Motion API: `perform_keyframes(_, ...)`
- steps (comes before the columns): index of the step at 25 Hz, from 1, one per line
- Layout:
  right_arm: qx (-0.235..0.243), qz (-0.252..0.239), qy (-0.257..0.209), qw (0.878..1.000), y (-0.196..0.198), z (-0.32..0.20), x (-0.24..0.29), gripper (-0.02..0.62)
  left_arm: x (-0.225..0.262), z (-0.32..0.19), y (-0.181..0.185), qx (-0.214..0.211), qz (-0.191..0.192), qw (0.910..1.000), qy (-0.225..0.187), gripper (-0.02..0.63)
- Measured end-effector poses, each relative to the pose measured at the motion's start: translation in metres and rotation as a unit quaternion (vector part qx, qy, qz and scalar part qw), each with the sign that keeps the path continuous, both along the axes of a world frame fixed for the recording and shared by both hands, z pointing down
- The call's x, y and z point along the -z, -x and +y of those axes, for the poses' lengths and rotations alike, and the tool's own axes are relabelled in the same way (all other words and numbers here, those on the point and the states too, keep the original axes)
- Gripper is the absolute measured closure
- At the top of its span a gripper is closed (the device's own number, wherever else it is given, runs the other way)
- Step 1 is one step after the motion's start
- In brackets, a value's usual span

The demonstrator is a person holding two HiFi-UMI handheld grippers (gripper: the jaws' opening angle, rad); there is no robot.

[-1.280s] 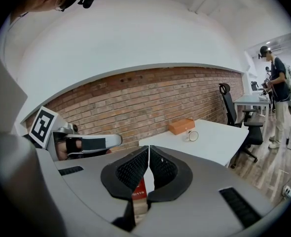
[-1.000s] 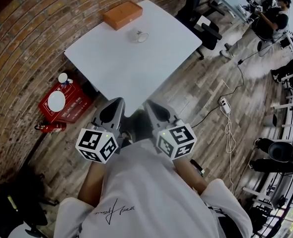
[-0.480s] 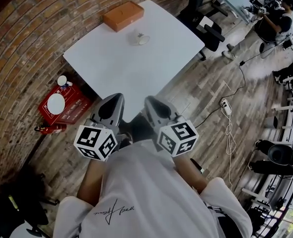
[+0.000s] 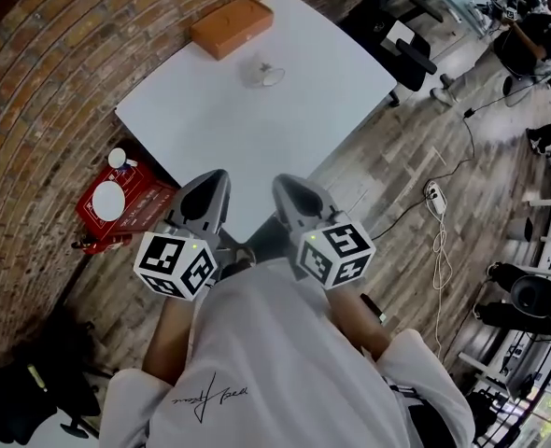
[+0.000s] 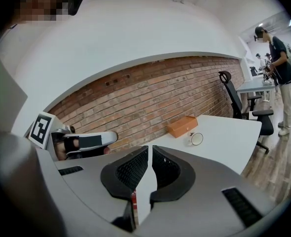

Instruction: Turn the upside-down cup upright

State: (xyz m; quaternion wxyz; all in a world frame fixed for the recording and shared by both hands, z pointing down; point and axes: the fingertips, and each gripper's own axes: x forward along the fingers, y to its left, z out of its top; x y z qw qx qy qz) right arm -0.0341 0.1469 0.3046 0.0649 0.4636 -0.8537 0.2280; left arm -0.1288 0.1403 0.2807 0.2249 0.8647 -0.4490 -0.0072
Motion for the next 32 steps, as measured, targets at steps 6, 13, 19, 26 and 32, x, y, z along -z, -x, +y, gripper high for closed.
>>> perform_keyframes(6, 0.004, -0.009, 0.011, 1.000, -0.006, -0.034, -0.008, 0.574, -0.009, -0.033, -0.006, 0.001, -0.009, 0.9999, 0.013, 0.597)
perform_keyframes(13, 0.012, -0.021, 0.026, 0.999, -0.020, -0.072, -0.015, 0.574, -0.014, -0.071, -0.021, 0.004, -0.024, 0.9994, 0.026, 0.597)
perform_keyframes(19, 0.020, -0.029, 0.037, 0.999, -0.026, -0.099, -0.023, 0.574, -0.022, -0.101, -0.030, 0.002, -0.039, 0.9984, 0.041, 0.597)
perform_keyframes(26, 0.024, -0.040, 0.048, 0.998, -0.033, -0.129, -0.033, 0.574, -0.030, -0.134, -0.039, 0.005, -0.053, 0.9974, 0.049, 0.597)
perform_keyframes(32, 0.040, -0.046, 0.064, 0.996, -0.031, -0.150, -0.044, 0.572, -0.036, -0.164, -0.042, 0.012, -0.065, 0.9965, 0.050, 0.597)
